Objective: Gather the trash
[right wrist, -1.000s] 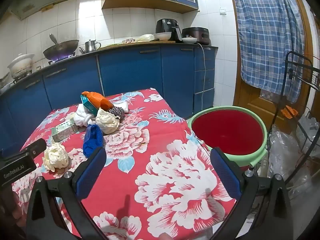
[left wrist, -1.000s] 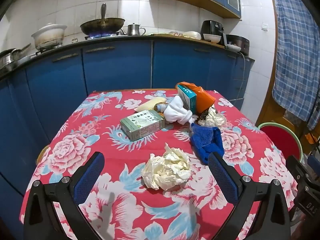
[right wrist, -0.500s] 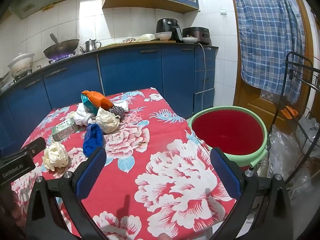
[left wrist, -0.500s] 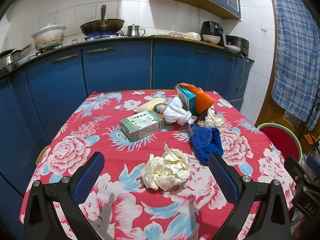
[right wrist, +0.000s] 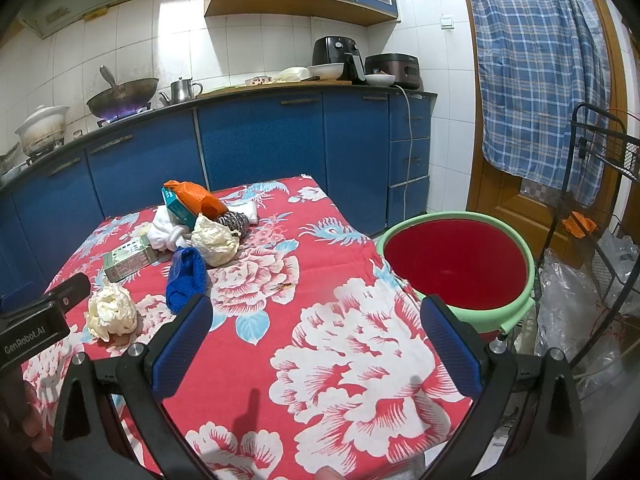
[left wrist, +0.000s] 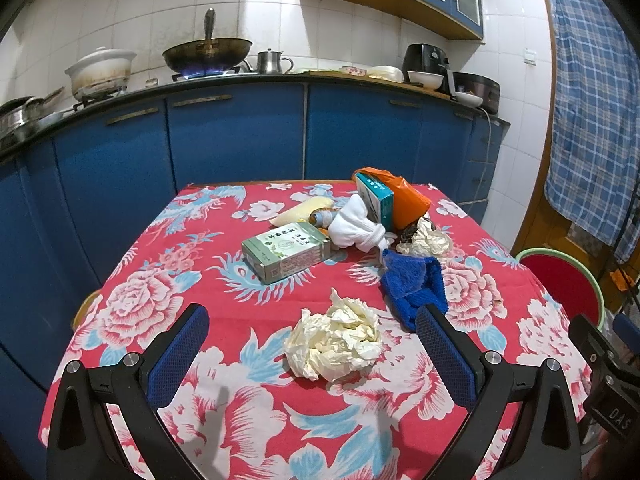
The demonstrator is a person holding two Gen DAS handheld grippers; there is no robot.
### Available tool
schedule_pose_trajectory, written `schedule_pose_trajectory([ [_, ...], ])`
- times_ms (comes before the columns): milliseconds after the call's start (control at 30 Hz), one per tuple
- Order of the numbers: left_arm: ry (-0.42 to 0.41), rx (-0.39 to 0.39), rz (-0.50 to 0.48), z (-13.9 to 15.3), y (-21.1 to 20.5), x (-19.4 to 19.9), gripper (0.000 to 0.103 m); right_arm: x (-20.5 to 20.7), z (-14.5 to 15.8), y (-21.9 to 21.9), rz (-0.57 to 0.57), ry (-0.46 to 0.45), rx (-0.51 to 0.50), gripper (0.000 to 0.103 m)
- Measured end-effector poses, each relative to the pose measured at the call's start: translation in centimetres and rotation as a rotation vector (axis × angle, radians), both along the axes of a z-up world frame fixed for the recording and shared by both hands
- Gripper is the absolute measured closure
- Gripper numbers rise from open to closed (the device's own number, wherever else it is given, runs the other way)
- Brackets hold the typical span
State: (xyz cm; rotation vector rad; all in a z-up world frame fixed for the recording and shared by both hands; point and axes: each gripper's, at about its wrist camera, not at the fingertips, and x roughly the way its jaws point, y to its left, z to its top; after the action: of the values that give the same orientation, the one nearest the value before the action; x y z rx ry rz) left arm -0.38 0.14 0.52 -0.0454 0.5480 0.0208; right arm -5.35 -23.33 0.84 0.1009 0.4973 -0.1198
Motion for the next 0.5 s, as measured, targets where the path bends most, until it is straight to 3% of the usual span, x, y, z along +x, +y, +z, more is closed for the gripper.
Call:
schedule_pose_trajectory([
  [500, 0.0, -0.001, 0.0, -0.05, 0.02, -0.02, 0.0, -0.05, 0.04, -0.05, 0.0, 0.001, 0.0, 0.001],
])
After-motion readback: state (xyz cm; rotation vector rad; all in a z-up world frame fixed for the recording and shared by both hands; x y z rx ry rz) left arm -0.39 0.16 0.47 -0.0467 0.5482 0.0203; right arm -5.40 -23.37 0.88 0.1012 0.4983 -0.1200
